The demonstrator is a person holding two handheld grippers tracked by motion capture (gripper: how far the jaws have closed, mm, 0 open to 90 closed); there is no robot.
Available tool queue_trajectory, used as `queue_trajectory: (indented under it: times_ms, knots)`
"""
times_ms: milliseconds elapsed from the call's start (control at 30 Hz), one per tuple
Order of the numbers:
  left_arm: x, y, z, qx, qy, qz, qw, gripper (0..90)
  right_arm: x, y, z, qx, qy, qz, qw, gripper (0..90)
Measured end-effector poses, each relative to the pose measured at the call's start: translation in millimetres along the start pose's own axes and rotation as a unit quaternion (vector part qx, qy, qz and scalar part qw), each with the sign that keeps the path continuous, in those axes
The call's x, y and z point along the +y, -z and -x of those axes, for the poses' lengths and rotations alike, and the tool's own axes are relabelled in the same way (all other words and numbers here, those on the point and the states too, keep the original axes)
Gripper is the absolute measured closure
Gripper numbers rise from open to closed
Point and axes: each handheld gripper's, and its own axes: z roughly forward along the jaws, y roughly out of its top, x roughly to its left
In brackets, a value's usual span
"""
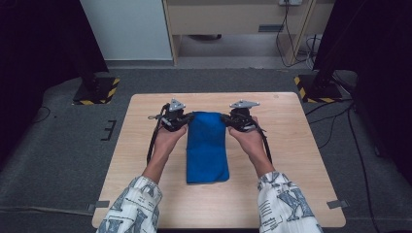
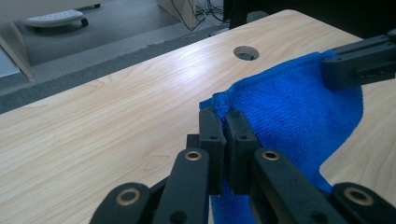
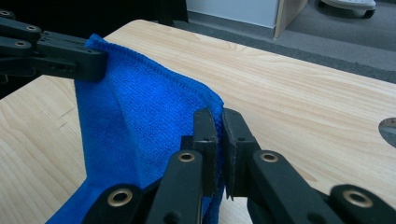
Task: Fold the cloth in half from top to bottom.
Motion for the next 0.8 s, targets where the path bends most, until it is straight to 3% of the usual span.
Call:
queue_trajectory:
  times_ms: [333,533,800]
  knots:
    - [-9.7,12.3,8.7,-0.008,-0.008,0.001,0.9999,86.7,-12.9,11.2,-7.8,0.011,0.003,0.005,0.9999,85.6]
    - [-16.2,20.9,12.2,-0.014,-0.002,0.01,0.9999,86.6,-19.2,18.1,-14.1,0.02,0.008,0.007,0.9997,85.6]
    - [-28.7,32.3,16.5,-0.021,-0.008,0.011,0.9997,86.5,-31.7,29.2,-25.0,0.042,0.019,0.01,0.9989,85.6]
